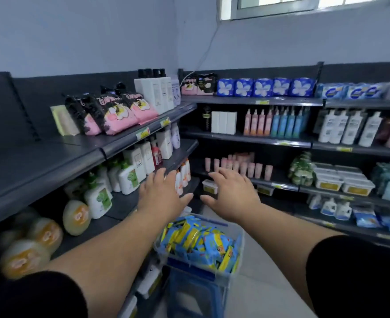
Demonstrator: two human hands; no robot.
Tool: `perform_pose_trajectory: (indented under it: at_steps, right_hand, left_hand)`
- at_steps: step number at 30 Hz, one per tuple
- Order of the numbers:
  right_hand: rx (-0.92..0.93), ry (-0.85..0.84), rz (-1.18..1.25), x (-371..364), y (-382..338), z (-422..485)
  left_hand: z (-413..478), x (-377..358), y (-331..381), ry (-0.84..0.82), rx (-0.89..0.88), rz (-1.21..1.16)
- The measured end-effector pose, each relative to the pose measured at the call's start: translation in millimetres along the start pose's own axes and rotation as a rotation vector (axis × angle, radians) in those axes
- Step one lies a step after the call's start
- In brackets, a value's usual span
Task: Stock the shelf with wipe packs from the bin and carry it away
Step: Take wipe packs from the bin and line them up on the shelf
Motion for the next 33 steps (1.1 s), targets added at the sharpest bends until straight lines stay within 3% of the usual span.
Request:
perform_pose_trajectory:
  at_steps: [6, 18, 33]
  right_hand:
    - [-0.133, -0.103, -0.036, -61.4, 47.9, 37.8]
    - [-0.423, -0.384, -0.012, -238.4, 86.7, 147.1]
    - [-0.591, -0.621, 0.117, -418.7, 152.7, 141.6]
  left_hand:
    - [54.2, -82.4, 6.5, -0.113, -0.076, -0.076]
    - [186.3, -247.8, -81.1, -0.381, -0.087, -0.176]
    - [166.8, -449.1, -79.9, -0.696, -0.049, -0.188]
Point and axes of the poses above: each hand's wrist, its own z-axis towards the middle knuckle, its own x-axis out of the back of the hand, y = z × x, the point moved 6 cm from there along z, towards the middle knuckle, and after that the axes turned 3 degrees about -x, right-handed, at the moved point
